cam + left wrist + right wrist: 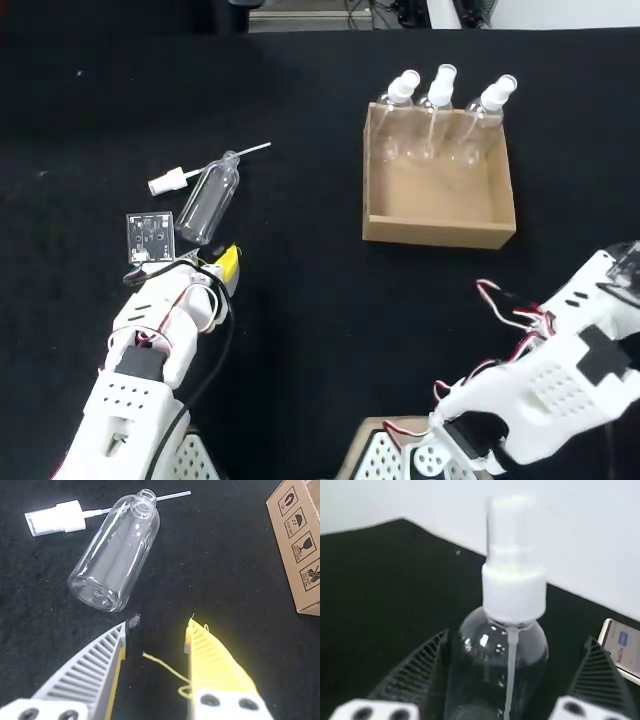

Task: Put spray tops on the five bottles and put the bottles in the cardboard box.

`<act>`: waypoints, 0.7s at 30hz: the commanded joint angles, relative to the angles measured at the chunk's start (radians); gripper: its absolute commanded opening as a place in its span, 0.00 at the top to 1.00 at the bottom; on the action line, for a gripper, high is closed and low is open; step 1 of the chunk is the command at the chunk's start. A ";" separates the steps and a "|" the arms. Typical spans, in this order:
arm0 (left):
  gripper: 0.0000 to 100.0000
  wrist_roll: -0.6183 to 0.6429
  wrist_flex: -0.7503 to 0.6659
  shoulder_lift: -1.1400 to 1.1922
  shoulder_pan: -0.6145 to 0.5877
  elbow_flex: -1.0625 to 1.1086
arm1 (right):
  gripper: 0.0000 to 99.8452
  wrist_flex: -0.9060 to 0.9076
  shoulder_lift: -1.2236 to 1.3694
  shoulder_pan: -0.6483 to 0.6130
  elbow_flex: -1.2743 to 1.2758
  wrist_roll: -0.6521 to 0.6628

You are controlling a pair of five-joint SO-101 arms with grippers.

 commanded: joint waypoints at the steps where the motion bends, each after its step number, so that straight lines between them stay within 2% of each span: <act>1: 0.81 -0.012 -0.023 -0.012 0.010 -0.015 | 0.66 0.034 -0.087 -0.015 -0.059 0.000; 13: 0.81 -0.012 -0.023 -0.012 0.010 -0.015 | 0.67 0.037 -0.090 -0.051 -0.059 0.002; 16: 0.81 -0.012 -0.023 -0.012 0.010 -0.015 | 0.77 0.037 -0.090 -0.054 -0.058 0.002; 20: 0.81 -0.012 -0.023 -0.012 0.010 -0.015 | 0.98 0.031 -0.094 -0.048 -0.059 0.009; 21: 0.81 -0.012 -0.023 -0.012 0.010 -0.015 | 0.99 0.031 -0.096 -0.041 -0.059 0.009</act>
